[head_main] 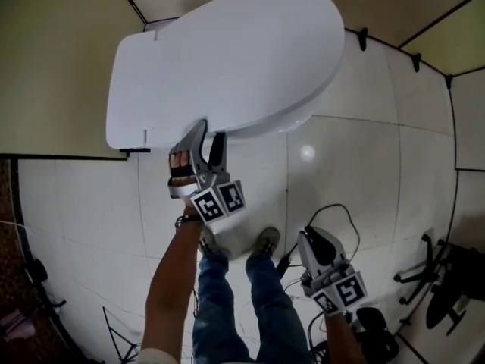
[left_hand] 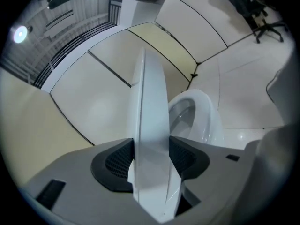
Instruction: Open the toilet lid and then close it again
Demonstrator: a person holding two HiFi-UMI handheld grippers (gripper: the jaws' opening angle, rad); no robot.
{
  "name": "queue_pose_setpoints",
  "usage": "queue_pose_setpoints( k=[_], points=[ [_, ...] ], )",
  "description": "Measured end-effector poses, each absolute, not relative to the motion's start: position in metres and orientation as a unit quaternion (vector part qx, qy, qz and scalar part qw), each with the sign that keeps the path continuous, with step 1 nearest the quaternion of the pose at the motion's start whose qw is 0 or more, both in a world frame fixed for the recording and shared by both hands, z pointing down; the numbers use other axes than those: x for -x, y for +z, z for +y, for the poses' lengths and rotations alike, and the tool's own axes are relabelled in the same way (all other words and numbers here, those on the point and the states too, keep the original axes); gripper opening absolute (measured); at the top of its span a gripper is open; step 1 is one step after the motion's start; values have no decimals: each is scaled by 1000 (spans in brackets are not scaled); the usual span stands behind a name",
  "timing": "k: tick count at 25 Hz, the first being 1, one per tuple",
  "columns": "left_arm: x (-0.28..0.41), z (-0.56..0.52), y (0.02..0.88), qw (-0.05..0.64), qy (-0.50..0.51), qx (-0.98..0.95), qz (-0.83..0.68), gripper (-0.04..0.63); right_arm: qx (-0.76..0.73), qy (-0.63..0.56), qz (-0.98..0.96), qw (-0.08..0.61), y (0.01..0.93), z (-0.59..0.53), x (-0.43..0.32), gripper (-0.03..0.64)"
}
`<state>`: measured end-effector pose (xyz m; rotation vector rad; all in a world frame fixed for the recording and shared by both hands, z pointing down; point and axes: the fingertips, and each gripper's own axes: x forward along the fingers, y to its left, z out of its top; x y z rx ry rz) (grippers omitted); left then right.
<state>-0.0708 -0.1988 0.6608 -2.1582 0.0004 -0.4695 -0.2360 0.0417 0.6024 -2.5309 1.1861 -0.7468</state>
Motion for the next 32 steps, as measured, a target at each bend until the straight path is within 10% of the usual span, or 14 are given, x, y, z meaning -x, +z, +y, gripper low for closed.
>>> queue_pose_setpoints(
  k=[18, 27, 32],
  points=[
    [69, -170, 783, 604, -232, 757, -93, 238, 880, -237, 397, 105, 622, 55, 218, 52],
    [64, -163, 775, 557, -239, 787, -116, 239, 881, -224, 405, 94, 617, 51, 209, 54],
    [95, -128, 729, 373, -222, 883, -177, 240, 882, -212, 415, 72, 600, 48, 207, 54]
  ],
)
